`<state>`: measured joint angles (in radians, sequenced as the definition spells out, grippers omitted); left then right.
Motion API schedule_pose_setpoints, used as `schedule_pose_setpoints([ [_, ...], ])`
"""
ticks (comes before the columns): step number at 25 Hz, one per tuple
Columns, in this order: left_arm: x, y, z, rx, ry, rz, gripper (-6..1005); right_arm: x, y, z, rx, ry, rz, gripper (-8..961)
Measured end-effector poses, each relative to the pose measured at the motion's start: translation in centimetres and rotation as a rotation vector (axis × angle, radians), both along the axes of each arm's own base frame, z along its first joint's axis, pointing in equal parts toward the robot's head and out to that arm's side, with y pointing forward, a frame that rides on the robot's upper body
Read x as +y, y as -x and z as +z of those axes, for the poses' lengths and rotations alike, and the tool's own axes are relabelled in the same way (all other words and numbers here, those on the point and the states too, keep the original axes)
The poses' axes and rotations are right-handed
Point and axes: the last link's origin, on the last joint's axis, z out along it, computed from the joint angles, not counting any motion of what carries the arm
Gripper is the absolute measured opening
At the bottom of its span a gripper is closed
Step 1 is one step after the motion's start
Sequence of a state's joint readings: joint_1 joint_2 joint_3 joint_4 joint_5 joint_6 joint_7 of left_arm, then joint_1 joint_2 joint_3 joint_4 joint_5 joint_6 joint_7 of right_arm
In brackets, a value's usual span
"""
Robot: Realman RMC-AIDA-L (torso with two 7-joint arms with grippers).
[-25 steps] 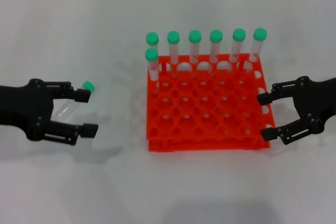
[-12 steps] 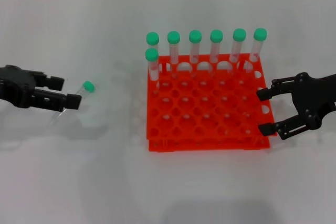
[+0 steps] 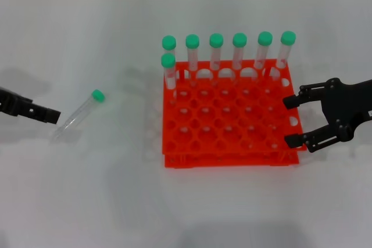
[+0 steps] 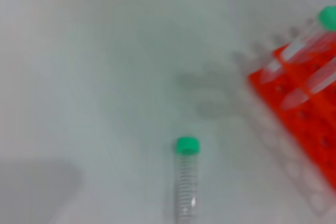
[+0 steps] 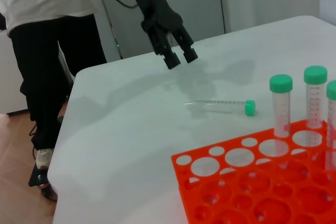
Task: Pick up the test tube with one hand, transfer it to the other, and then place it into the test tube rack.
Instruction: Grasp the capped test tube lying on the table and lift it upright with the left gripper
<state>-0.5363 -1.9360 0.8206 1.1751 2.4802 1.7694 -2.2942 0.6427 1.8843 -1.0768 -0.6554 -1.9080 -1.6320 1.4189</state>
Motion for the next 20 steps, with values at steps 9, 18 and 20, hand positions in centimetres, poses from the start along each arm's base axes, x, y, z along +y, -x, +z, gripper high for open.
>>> schedule_pose_setpoints([
  [9, 0.9, 1.6, -1.6, 0.088, 0.016, 0.055, 875, 0.2, 0.5, -0.1, 0.001, 0.000, 0.010, 872],
  [18, 1.9, 1.8, -3.8, 0.112, 0.045, 0.060, 876, 0.4, 0.8, -0.4, 0.000, -0.005, 0.017, 872],
  [20, 2.1, 1.7, -4.4, 0.120, 0.059, 0.058, 876, 0.5, 0.9, -0.5, 0.001, -0.004, 0.020, 872],
])
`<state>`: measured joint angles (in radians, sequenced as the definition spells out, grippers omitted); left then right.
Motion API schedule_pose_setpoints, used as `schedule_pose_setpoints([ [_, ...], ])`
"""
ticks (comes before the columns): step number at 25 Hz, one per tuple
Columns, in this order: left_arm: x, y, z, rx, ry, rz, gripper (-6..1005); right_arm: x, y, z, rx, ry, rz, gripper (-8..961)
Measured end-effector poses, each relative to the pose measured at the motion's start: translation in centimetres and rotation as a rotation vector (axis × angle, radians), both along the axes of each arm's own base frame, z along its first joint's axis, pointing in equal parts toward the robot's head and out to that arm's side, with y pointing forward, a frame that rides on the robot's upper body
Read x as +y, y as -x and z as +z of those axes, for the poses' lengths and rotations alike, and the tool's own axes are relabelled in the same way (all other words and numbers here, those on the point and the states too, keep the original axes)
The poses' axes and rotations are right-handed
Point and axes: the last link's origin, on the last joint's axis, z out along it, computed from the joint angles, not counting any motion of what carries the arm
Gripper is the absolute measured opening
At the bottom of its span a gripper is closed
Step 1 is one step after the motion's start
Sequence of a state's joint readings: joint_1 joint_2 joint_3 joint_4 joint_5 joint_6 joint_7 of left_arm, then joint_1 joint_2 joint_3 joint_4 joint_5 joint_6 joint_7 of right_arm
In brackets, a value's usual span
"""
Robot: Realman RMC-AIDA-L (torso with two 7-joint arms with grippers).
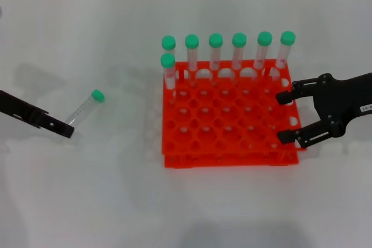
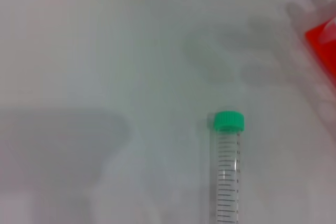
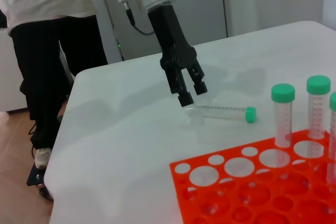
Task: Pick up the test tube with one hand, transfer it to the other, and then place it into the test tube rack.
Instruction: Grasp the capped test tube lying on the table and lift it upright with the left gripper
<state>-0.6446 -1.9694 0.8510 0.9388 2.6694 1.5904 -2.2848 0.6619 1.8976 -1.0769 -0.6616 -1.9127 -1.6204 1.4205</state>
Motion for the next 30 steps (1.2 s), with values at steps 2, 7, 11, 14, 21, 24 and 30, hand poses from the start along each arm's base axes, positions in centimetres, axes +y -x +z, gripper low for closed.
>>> schedule_pose_setpoints([
  [2, 0.1, -0.1, -0.6, 0.013, 0.018, -0.001, 876, 0.0, 0.1, -0.1, 0.000, 0.002, 0.004, 872],
  [7, 0.3, -0.2, -1.4, 0.047, 0.039, -0.003, 872, 0.0, 0.3, -0.3, -0.003, 0.001, 0.014, 872],
  [11, 0.4, -0.4, -1.6, 0.053, 0.042, -0.007, 868, 0.0, 0.2, -0.3, -0.002, -0.001, 0.011, 872],
  [14, 0.5, -0.4, -1.6, 0.054, 0.037, -0.008, 865, -0.1, 0.2, -0.3, -0.004, 0.000, 0.010, 872],
  [21, 0.7, -0.4, -1.6, 0.049, 0.015, -0.007, 859, 0.0, 0.2, -0.2, -0.003, -0.008, 0.014, 872],
  [24, 0.8, -0.3, -1.6, 0.054, 0.011, -0.003, 735, 0.0, 0.3, -0.2, -0.001, -0.009, 0.015, 872],
  [30, 0.7, -0.2, -1.8, 0.056, 0.015, 0.003, 558, 0.2, 0.3, -0.2, -0.003, -0.020, 0.014, 873],
])
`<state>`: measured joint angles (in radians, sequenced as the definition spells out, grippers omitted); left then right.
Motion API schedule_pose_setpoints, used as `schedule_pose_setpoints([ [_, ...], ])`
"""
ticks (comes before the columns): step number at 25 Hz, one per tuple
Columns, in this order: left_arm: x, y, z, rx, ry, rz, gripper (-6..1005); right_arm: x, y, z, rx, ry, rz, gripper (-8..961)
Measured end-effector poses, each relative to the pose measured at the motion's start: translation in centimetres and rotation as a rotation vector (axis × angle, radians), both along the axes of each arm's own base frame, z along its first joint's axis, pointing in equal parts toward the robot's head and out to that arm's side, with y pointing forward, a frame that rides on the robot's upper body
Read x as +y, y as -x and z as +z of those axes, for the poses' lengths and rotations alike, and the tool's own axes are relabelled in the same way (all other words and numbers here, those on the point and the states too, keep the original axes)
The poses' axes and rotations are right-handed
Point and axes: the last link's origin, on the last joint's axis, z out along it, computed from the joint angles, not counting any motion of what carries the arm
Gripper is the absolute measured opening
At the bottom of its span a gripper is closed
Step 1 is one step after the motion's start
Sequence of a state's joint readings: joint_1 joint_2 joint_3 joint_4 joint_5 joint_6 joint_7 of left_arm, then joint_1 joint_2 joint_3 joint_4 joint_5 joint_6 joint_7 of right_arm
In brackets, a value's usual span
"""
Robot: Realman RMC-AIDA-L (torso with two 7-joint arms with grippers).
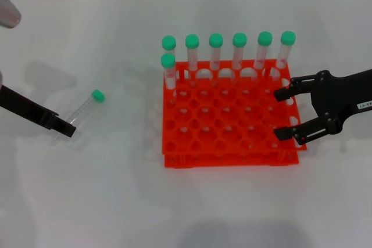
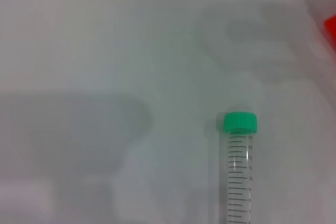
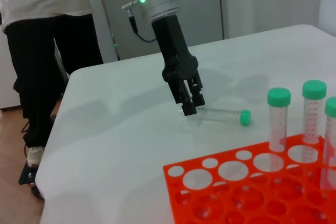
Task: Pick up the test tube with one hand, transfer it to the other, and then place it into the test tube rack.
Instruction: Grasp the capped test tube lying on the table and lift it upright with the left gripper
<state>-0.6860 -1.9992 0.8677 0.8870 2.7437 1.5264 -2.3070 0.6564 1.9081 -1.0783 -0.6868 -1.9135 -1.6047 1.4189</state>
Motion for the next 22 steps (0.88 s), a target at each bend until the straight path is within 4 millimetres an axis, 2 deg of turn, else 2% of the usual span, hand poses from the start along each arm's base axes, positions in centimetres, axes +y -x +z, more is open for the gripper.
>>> schedule_pose_setpoints([
  [2, 0.0, 0.0, -0.1, 0.001, 0.002, -0.001, 511, 0.0, 0.0, 0.0, 0.000, -0.002, -0.001, 873],
  [21, 0.4, 0.0, -1.0, 0.048, 0.030, 0.004, 506, 0.4, 0.0, 0.0, -0.007, -0.023, -0.003, 872],
  [22, 0.3, 0.0, -1.1, 0.048, 0.034, 0.006, 475, 0.4, 0.0, 0.0, -0.007, -0.024, -0.003, 872],
])
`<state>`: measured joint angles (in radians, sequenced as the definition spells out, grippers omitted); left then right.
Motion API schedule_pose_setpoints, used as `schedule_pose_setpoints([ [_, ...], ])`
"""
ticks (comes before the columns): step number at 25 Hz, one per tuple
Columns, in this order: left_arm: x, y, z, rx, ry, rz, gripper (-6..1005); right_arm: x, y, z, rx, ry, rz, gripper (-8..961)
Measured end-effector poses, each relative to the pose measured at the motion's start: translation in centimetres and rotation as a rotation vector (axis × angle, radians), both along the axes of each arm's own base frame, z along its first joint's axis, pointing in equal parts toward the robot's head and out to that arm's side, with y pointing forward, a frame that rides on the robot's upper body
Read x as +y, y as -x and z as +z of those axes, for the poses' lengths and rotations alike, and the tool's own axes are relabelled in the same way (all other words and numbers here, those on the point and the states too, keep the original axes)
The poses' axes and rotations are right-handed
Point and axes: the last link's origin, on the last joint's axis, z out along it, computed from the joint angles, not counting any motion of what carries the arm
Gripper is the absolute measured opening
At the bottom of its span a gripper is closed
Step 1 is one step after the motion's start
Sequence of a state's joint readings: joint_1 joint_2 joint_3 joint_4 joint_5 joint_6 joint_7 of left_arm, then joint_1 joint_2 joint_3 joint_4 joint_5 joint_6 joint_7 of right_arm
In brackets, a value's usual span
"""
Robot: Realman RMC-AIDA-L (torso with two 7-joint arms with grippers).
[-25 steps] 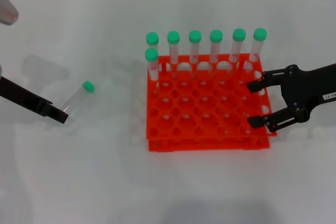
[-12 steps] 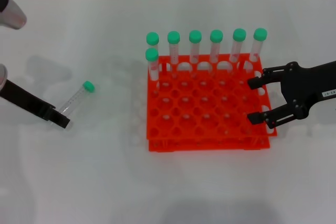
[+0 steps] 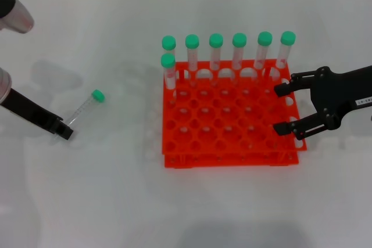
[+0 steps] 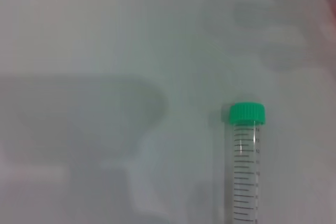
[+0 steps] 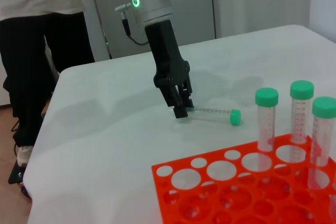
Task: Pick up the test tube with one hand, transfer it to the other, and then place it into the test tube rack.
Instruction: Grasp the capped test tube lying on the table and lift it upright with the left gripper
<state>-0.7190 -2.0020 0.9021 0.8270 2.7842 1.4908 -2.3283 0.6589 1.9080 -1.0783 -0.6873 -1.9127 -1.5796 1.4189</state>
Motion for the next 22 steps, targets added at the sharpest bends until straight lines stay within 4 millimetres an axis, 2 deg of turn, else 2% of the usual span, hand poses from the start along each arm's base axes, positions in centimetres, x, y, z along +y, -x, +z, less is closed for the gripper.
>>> schedule_pose_setpoints([
  [6, -0.1, -0.2, -0.1, -0.005, 0.013, 0.001, 296, 0.1, 0.1, 0.1, -0.001, -0.007, 0.008, 872],
  [10, 0.3, -1.1, 0.7, -0.029, -0.022, -0.028, 195, 0.1, 0.1, 0.2, 0.000, -0.008, 0.007, 872],
  [17, 1.0, -3.6, 5.1, -0.153, -0.226, -0.174, 196, 0.1, 0.1, 0.4, 0.010, -0.019, 0.001, 872],
  [22, 1.0, -5.8, 6.4, -0.316, -0.358, -0.403, 198, 0.2, 0.1, 0.5, 0.019, -0.025, -0.003, 871],
])
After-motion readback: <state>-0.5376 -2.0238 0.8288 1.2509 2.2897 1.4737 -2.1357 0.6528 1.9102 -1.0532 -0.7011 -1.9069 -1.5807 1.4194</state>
